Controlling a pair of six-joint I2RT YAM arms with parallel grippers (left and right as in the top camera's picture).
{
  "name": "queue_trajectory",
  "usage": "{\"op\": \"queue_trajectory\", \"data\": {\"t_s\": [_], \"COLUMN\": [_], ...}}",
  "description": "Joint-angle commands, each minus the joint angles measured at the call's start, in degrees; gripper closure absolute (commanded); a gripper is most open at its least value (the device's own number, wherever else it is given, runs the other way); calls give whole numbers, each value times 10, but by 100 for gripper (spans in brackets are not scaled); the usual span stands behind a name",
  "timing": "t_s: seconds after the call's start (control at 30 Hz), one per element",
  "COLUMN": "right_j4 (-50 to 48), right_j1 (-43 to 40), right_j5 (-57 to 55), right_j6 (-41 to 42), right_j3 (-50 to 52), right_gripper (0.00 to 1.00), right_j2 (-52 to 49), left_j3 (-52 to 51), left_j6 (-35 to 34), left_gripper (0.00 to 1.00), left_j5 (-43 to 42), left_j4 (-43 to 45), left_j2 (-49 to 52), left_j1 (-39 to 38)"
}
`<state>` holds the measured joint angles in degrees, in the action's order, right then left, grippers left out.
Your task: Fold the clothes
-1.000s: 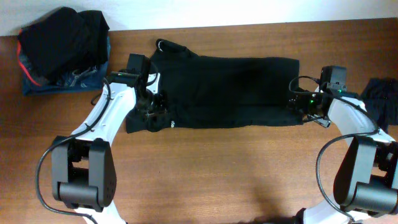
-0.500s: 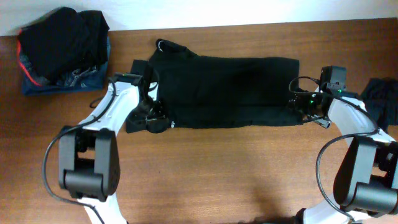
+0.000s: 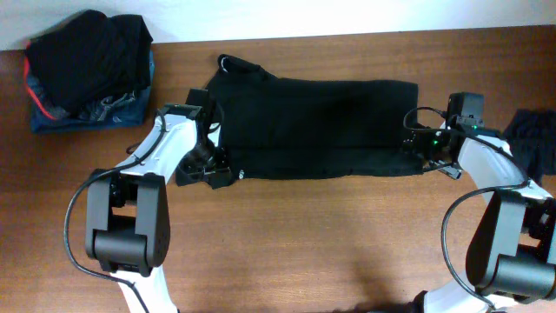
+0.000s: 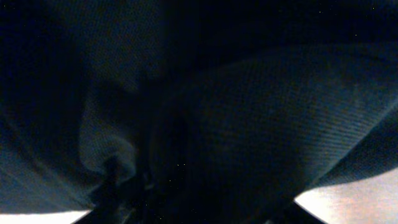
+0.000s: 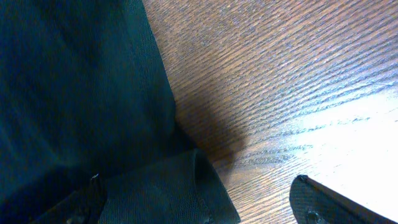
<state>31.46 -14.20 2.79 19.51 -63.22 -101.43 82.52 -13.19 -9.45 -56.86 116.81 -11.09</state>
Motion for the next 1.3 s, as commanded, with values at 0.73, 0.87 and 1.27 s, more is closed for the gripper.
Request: {"op": "queue_trajectory", "data": {"t_s": [0.73, 0.87, 1.27], "right_j4": [0, 1, 3], "right_j1": [3, 3, 3], "right_j5": [-9, -9, -9], "right_j6": [3, 3, 3], "right_j3": [-6, -6, -6], "right_gripper": [1, 1, 1], "right_j2": [-2, -2, -2], "left_j3": [133, 133, 132], "left_j6": [0, 0, -1], "left_gripper": [71, 75, 78], "left_j5": [-38, -38, 36], "left_j4": [-7, 64, 162], "left_j2": [4, 4, 30], "left_j1": [4, 4, 5]}}
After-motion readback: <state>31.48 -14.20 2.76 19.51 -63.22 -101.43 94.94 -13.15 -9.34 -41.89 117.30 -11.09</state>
